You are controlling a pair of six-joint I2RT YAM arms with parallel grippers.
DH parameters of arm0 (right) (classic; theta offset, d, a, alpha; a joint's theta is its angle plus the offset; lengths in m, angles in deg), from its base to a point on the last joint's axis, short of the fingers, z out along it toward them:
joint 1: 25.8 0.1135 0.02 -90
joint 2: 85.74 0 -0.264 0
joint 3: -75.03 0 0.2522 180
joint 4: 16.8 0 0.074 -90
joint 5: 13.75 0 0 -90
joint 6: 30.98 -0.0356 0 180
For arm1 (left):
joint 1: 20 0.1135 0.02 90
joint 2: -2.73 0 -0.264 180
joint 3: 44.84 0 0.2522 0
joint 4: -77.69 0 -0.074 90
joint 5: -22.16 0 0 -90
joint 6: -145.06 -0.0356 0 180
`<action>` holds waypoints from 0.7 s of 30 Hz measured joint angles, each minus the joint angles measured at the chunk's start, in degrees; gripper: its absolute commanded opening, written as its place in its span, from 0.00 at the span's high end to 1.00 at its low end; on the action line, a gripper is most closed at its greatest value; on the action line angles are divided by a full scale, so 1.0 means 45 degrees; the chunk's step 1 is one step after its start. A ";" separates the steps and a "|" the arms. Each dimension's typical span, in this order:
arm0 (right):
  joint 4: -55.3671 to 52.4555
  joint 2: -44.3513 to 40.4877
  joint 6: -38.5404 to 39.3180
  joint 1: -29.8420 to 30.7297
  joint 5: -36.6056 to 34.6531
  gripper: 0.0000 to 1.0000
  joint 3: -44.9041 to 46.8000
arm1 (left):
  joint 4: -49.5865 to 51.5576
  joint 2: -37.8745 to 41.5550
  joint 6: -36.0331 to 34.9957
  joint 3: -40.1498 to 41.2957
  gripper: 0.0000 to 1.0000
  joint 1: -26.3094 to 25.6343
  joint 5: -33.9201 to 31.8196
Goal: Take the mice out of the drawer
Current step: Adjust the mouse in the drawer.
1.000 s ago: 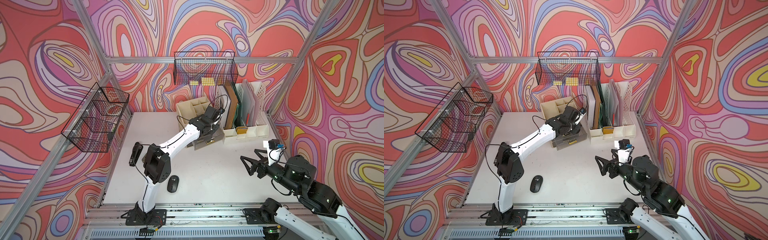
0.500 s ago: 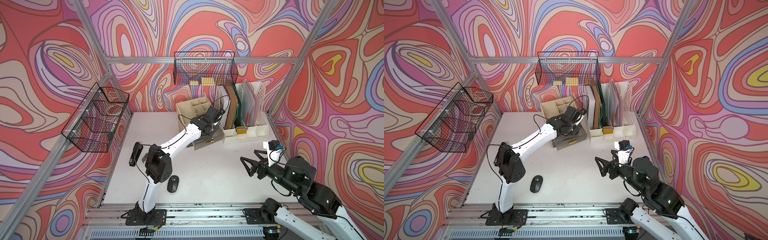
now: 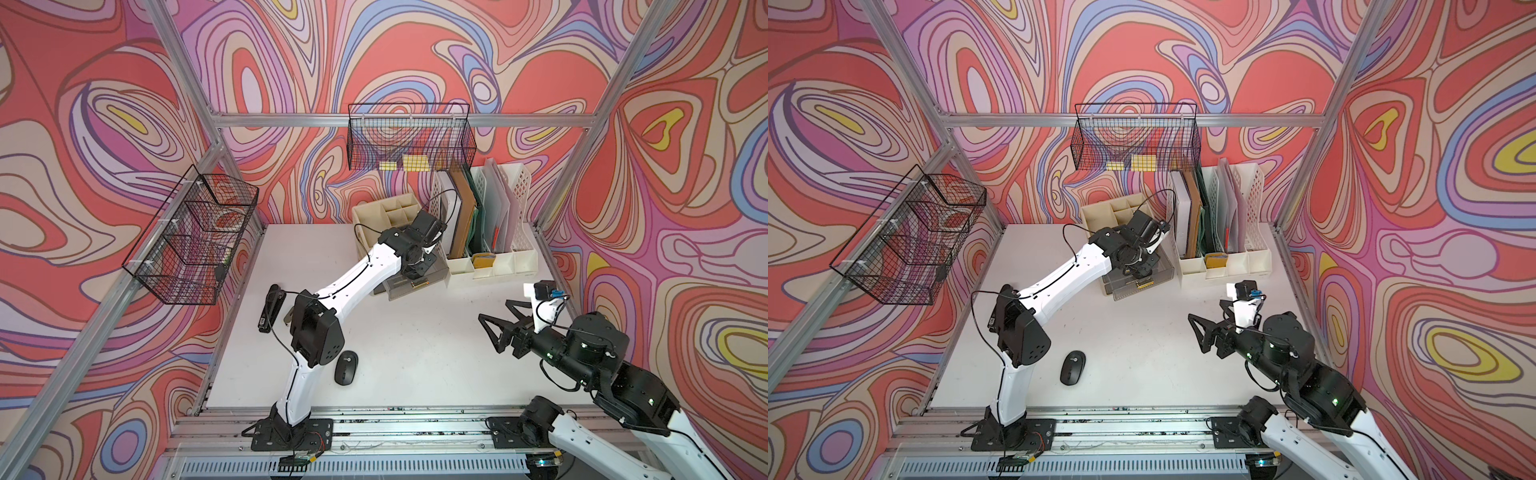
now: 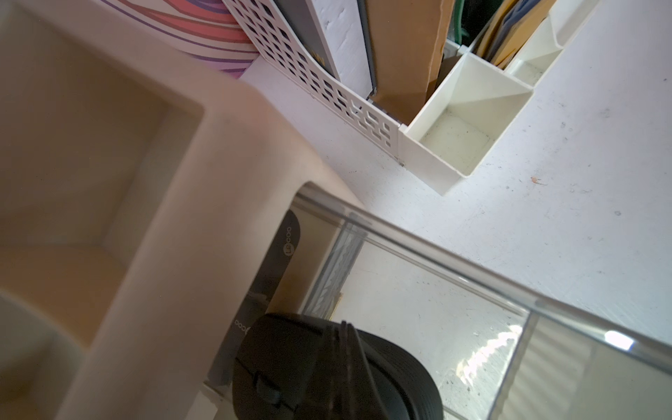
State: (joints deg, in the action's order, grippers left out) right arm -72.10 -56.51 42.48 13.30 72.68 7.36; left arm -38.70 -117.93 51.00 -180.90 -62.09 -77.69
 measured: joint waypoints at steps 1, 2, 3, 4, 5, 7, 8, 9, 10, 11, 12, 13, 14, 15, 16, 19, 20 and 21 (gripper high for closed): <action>0.0000 0.0000 -0.0015 0.0000 0.0005 0.03 0.0010 | 0.0010 0.0019 -0.0010 0.0000 1.00 0.0000 -0.0034; 0.0005 0.0000 -0.0029 -0.0005 0.0010 0.03 0.0024 | 0.0044 0.0029 -0.0024 -0.0010 1.00 0.0000 -0.0112; 0.0005 -0.0005 -0.0053 0.0000 0.0010 0.03 0.0039 | 0.0117 0.0039 -0.0058 -0.0063 1.00 0.0000 -0.0204; 0.0005 -0.0010 -0.0068 0.0000 0.0010 0.03 0.0053 | 0.0180 0.0039 -0.0097 -0.0141 1.00 0.0000 -0.0287; 0.0000 -0.0010 -0.0078 0.0000 0.0010 0.03 0.0063 | 0.0262 0.0039 -0.0112 -0.0228 1.00 0.0000 -0.0413; 0.0000 -0.0029 -0.0107 0.0000 0.0010 0.03 0.0068 | 0.0442 0.0073 -0.0131 -0.0389 1.00 0.0000 -0.0612; 0.0000 -0.0058 -0.0117 0.0000 0.0005 0.03 0.0068 | 0.0520 0.0121 -0.0131 -0.0403 1.00 0.0000 -0.0685; 0.0000 -0.0083 -0.0117 0.0000 0.0005 0.03 0.0068 | 0.0641 0.0175 -0.0121 -0.0403 1.00 0.0000 -0.0743; 0.0000 -0.0112 -0.0117 0.0000 0.0005 0.03 0.0068 | 0.0782 0.0248 -0.0112 -0.0403 1.00 0.0000 -0.0782; 0.0000 -0.0136 -0.0117 0.0000 0.0000 0.03 0.0068 | 0.0923 0.0330 -0.0097 -0.0379 1.00 0.0000 -0.0826; -0.0005 -0.0146 -0.0117 0.0000 -0.0005 0.03 0.0068 | 0.1001 0.0423 -0.0092 -0.0330 1.00 0.0000 -0.0855; -0.0005 -0.0155 -0.0117 0.0000 0.0000 0.03 0.0068 | 0.1107 0.0563 -0.0092 -0.0228 1.00 0.0000 -0.0869; -0.0005 -0.0155 -0.0117 0.0000 -0.0005 0.03 0.0068 | 0.1248 0.0704 -0.0087 -0.0151 1.00 0.0000 -0.0894; -0.0010 -0.0151 -0.0117 0.0000 -0.0005 0.03 0.0068 | 0.1379 0.0792 -0.0083 -0.0117 1.00 0.0000 -0.0913; -0.0010 -0.0151 -0.0117 0.0000 -0.0005 0.03 0.0068 | 0.1535 0.0889 -0.0083 -0.0087 1.00 0.0000 -0.0918; -0.0010 -0.0151 -0.0117 0.0000 -0.0005 0.03 0.0068 | 0.2079 0.1132 -0.0078 -0.0039 1.00 0.0000 -0.0913; -0.0010 -0.0151 -0.0117 0.0000 0.0000 0.03 0.0068 | 0.2278 0.1205 -0.0078 -0.0039 1.00 0.0000 -0.0899; -0.0010 -0.0151 -0.0117 0.0000 0.0000 0.03 0.0068 | 0.2419 0.1263 -0.0083 -0.0034 1.00 0.0000 -0.0894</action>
State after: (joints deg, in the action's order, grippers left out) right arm -72.14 -57.19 41.96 13.30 72.68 7.67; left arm -27.82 -112.25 50.63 -181.06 -62.09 -81.71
